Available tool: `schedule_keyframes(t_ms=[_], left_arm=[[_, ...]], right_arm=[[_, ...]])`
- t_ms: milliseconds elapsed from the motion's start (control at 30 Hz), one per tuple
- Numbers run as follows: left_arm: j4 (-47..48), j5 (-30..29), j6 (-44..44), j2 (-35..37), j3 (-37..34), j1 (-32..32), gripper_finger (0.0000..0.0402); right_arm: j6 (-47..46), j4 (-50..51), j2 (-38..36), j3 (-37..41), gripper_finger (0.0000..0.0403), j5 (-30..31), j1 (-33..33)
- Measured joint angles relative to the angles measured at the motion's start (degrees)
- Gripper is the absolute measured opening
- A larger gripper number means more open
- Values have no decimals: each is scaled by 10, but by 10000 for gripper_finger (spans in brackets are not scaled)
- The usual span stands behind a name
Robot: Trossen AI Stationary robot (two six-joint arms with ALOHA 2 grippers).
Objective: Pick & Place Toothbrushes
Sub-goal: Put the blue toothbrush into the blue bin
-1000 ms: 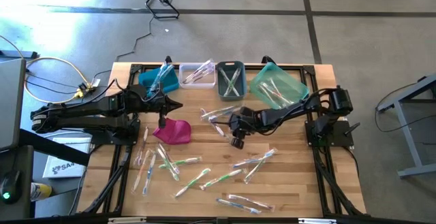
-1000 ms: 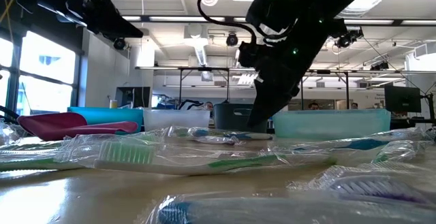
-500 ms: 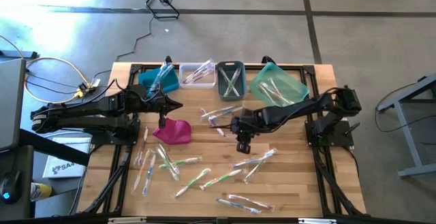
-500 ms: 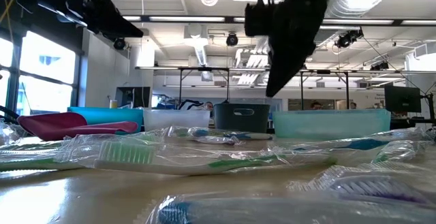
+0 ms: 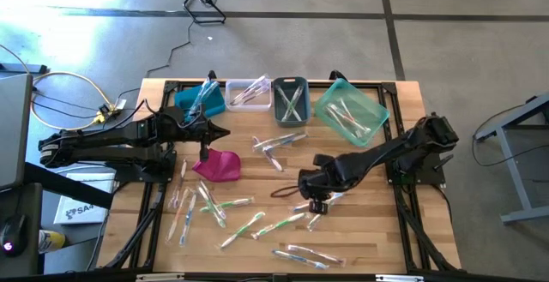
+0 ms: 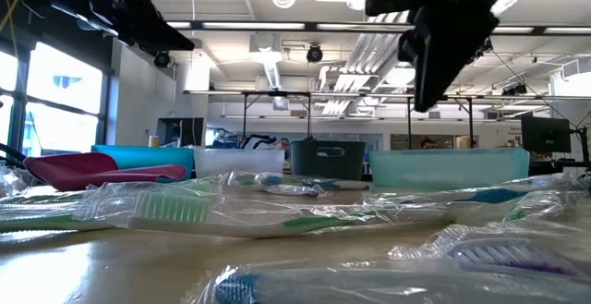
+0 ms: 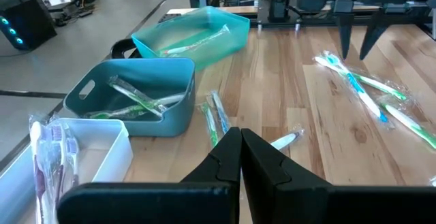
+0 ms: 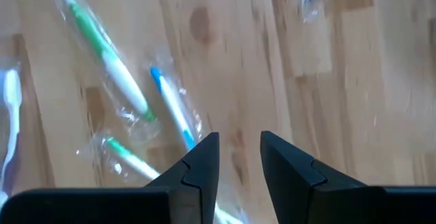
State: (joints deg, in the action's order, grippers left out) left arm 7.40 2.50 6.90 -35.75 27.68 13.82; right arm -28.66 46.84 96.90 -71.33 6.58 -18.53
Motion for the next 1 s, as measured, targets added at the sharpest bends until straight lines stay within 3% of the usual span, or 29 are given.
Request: schedule_keyframes(t_ms=[467,833,1000], left_arm=[[0,0,-11,0,0,0,6],[0,0,-11,0,0,0,6],[0,0,-12,0,0,0,6]], right_arm=[[-78,23,0,33,105,8,-55],[-92,-14,0,80,189,8,-58],[-93,-63,0,106,198,6,-59]])
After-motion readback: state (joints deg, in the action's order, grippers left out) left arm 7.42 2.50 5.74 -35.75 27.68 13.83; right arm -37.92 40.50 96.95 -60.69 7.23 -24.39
